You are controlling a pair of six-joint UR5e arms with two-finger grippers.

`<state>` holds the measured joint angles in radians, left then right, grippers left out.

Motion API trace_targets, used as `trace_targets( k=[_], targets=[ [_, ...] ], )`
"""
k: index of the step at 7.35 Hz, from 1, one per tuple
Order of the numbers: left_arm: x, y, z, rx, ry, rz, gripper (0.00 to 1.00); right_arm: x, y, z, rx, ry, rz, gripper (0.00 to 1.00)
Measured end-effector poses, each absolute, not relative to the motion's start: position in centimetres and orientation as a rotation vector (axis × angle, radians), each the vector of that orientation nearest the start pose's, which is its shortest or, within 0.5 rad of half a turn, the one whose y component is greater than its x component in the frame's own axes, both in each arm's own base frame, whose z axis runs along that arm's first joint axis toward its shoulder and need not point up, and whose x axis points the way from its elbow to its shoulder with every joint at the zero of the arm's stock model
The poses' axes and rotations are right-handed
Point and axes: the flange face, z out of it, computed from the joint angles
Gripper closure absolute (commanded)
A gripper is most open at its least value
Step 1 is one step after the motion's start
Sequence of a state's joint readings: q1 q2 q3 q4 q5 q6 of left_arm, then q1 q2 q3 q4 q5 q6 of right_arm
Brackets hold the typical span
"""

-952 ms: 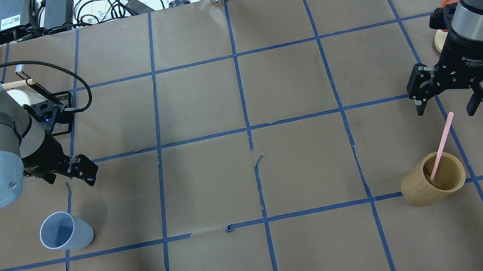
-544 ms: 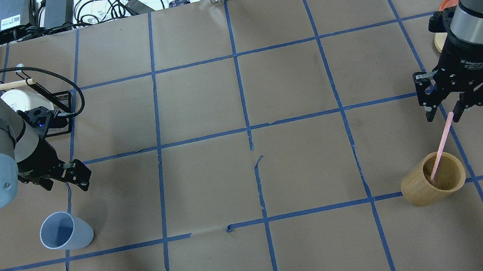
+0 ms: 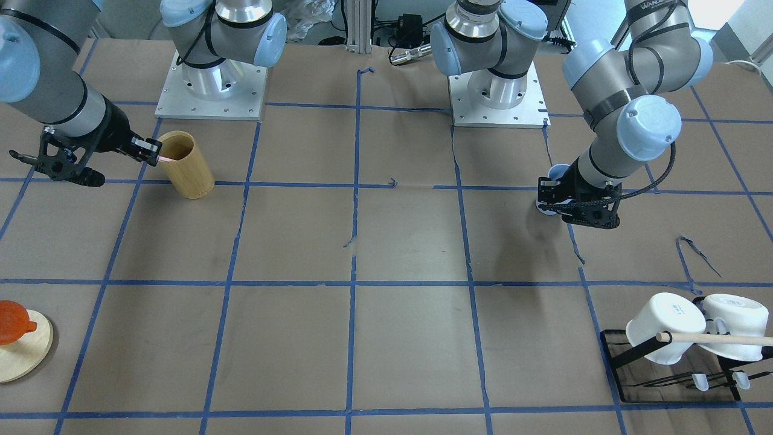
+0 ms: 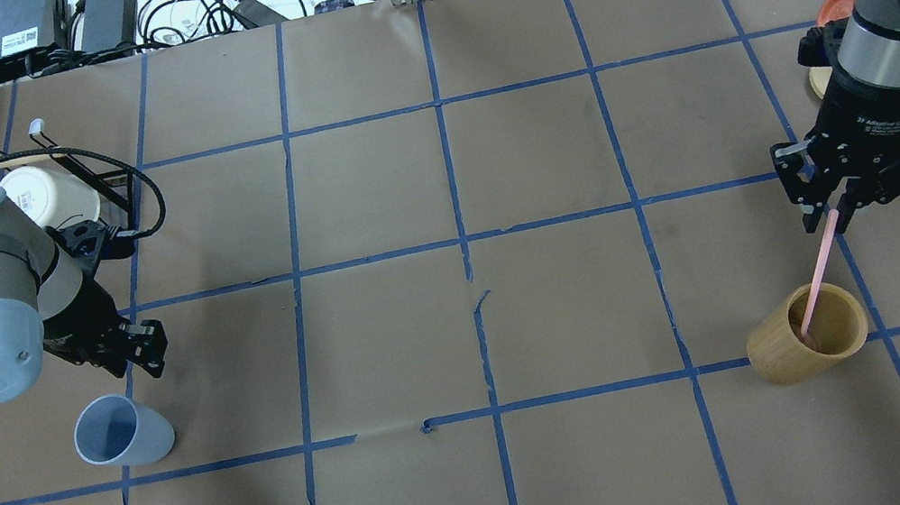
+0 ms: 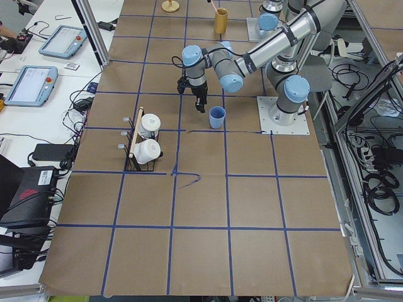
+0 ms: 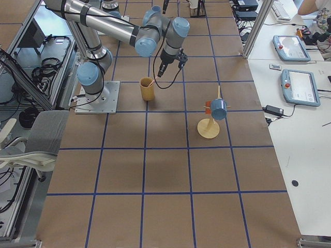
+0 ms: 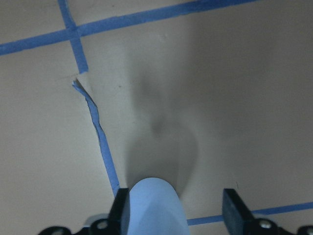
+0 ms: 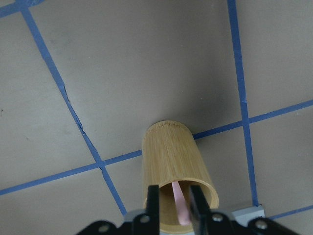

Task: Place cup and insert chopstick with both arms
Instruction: 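Grasp the blue cup rim with the left gripper while the right gripper grasps the chopstick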

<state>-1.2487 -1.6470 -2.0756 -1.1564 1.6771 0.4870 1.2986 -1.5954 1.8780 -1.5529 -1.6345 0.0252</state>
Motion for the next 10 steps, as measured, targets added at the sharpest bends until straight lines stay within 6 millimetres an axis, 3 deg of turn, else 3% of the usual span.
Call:
trace_targets(
  k=[3,8,9,10],
  targets=[
    [2.4,-45.9,25.8,0.268,3.081,0.296,1.0,0.6,-45.1,35.4,0.451,3.1,0.473,0.88],
    [2.4,-45.7,27.8,0.202,3.047,0.252,0.99,0.5,-45.3,37.2,0.49,3.106,0.434,0.88],
    [2.3,-45.4,28.3,0.13,3.029,0.247,0.6,0.5,-45.5,38.3,0.49,3.105,0.436,0.88],
    [2.1,-45.0,28.6,0.073,3.022,0.254,0.12,0.5,-45.7,39.7,0.489,3.101,0.446,0.88]
  ],
)
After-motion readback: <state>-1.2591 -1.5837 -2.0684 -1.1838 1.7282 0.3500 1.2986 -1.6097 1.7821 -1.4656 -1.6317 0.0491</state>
